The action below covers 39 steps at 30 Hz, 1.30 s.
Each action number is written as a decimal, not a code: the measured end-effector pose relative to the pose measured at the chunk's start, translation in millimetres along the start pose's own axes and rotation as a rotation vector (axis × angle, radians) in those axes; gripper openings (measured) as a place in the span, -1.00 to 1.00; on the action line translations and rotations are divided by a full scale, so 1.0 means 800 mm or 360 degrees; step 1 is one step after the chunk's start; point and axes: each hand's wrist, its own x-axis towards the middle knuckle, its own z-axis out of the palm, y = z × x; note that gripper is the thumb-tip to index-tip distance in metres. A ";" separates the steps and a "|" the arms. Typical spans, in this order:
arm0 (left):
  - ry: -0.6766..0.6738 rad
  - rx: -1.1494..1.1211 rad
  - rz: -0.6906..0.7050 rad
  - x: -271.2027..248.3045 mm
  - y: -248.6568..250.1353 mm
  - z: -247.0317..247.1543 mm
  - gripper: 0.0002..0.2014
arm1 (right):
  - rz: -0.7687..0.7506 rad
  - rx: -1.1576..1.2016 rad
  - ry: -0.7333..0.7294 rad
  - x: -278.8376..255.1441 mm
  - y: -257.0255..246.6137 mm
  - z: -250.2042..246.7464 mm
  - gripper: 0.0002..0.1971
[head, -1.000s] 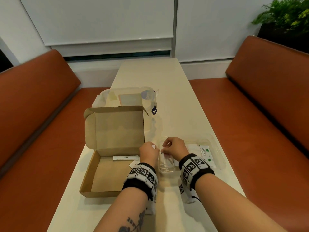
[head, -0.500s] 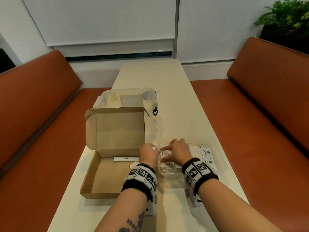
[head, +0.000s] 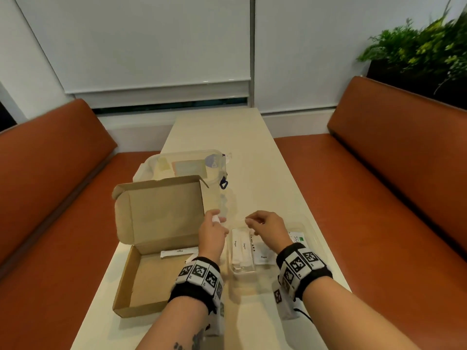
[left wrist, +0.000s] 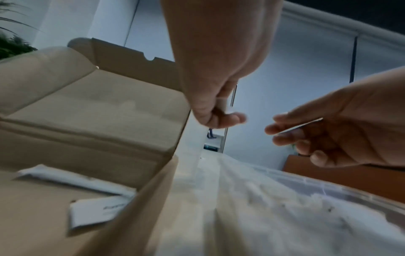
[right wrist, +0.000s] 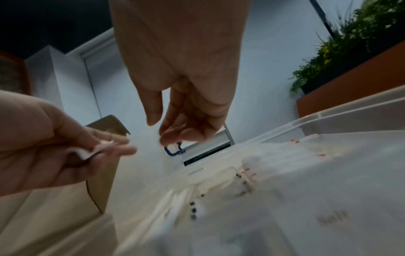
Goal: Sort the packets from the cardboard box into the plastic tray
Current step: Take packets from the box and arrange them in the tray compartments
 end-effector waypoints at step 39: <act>-0.0384 0.0200 0.0150 -0.010 0.003 0.069 -0.79 | 0.0080 0.0099 -0.0189 0.005 0.027 -0.073 -0.94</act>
